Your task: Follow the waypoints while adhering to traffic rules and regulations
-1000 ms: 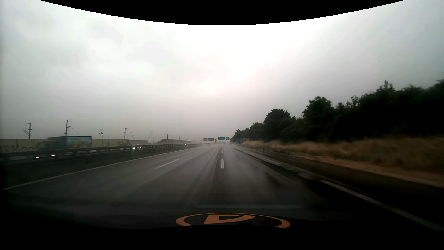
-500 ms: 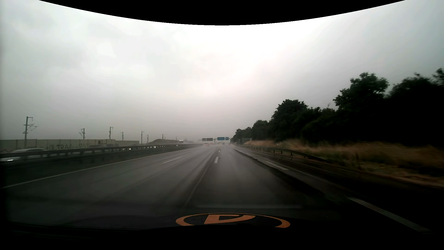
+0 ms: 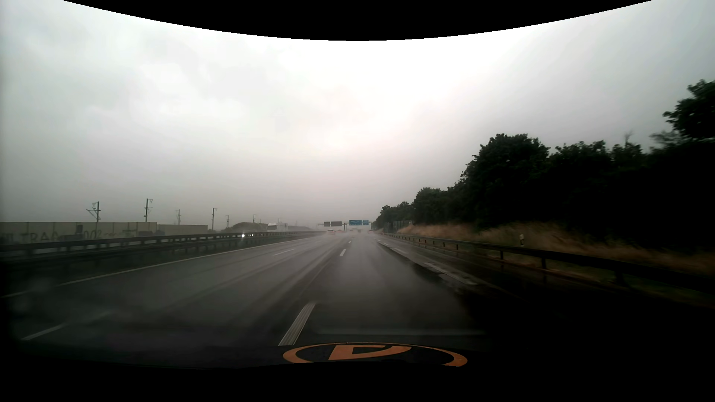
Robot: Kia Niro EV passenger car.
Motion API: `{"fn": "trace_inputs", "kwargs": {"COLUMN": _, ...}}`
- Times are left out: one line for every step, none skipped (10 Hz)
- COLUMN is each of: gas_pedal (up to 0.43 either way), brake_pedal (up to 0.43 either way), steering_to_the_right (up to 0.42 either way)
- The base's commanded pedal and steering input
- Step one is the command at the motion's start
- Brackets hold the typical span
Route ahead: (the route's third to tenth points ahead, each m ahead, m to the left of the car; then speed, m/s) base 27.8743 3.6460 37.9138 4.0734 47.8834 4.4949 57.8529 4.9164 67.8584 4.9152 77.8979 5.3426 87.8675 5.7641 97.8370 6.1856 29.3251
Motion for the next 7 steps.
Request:
{"fn": "trace_inputs", "kwargs": {"gas_pedal": 0.228, "brake_pedal": 0.0, "steering_to_the_right": -0.004}}
{"fn": "trace_inputs", "kwargs": {"gas_pedal": 0.22, "brake_pedal": 0.0, "steering_to_the_right": -0.006}}
{"fn": "trace_inputs", "kwargs": {"gas_pedal": 0.22, "brake_pedal": 0.0, "steering_to_the_right": -0.006}}
{"fn": "trace_inputs", "kwargs": {"gas_pedal": 0.22, "brake_pedal": 0.0, "steering_to_the_right": -0.007}}
{"fn": "trace_inputs", "kwargs": {"gas_pedal": 0.22, "brake_pedal": 0.0, "steering_to_the_right": -0.007}}
{"fn": "trace_inputs", "kwargs": {"gas_pedal": 0.22, "brake_pedal": 0.0, "steering_to_the_right": -0.007}}
{"fn": "trace_inputs", "kwargs": {"gas_pedal": 0.22, "brake_pedal": 0.0, "steering_to_the_right": -0.007}}
